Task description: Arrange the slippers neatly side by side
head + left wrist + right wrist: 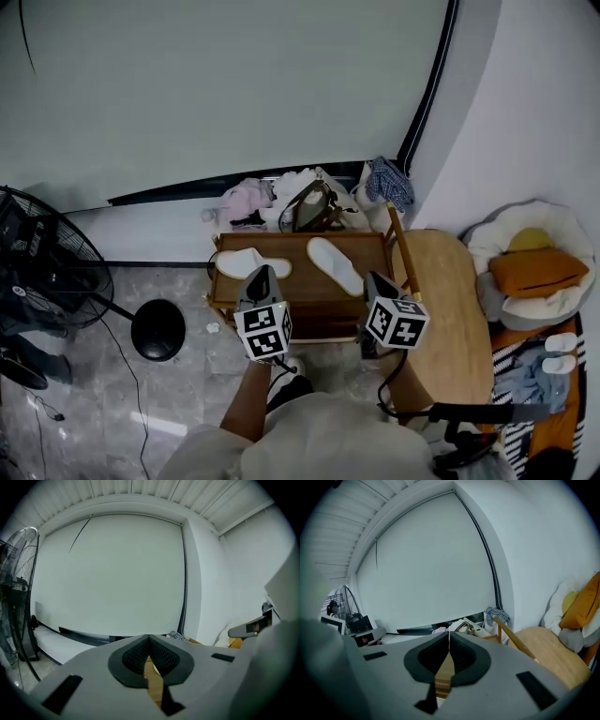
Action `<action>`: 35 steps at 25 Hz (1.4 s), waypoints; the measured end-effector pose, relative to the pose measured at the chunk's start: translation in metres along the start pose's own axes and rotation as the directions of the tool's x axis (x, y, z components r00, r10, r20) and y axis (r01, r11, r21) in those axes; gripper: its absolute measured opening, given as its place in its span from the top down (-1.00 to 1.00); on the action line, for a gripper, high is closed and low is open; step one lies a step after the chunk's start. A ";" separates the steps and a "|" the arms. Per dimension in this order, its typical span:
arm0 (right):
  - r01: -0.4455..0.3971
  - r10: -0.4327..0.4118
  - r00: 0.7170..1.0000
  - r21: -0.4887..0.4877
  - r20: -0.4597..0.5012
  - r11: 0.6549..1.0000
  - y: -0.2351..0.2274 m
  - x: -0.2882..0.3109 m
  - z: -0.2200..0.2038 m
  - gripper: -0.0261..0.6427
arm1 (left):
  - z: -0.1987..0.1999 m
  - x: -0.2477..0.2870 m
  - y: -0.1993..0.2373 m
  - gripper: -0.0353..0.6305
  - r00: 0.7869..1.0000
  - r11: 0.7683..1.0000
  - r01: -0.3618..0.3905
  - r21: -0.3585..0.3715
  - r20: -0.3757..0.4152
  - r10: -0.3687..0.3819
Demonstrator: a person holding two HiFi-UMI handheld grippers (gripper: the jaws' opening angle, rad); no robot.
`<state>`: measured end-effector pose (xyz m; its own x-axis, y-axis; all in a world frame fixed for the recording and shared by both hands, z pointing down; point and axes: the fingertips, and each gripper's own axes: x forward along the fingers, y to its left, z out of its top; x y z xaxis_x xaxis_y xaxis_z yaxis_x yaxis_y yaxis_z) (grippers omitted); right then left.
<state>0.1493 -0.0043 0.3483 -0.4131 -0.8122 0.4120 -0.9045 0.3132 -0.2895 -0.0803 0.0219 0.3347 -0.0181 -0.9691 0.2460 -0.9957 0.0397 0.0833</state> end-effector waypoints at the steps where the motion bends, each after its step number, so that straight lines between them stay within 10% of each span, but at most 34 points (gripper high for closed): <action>1: 0.002 -0.002 1.000 -0.007 -0.002 1.000 0.001 0.006 0.004 0.82 | 0.003 0.008 0.002 0.88 1.000 1.000 0.003 -0.008 0.003 -0.003; 35: 0.019 -0.031 0.994 -0.118 -0.101 0.993 -0.030 0.162 0.049 0.82 | 0.007 0.149 0.028 0.88 0.996 1.000 -0.010 -0.029 -0.085 0.008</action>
<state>0.1149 -0.1693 0.3817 -0.3934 -0.7679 0.5056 -0.9184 0.3535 -0.1777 -0.1113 -0.1229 0.3664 -0.0183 -0.9446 0.3277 -0.9924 0.0569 0.1087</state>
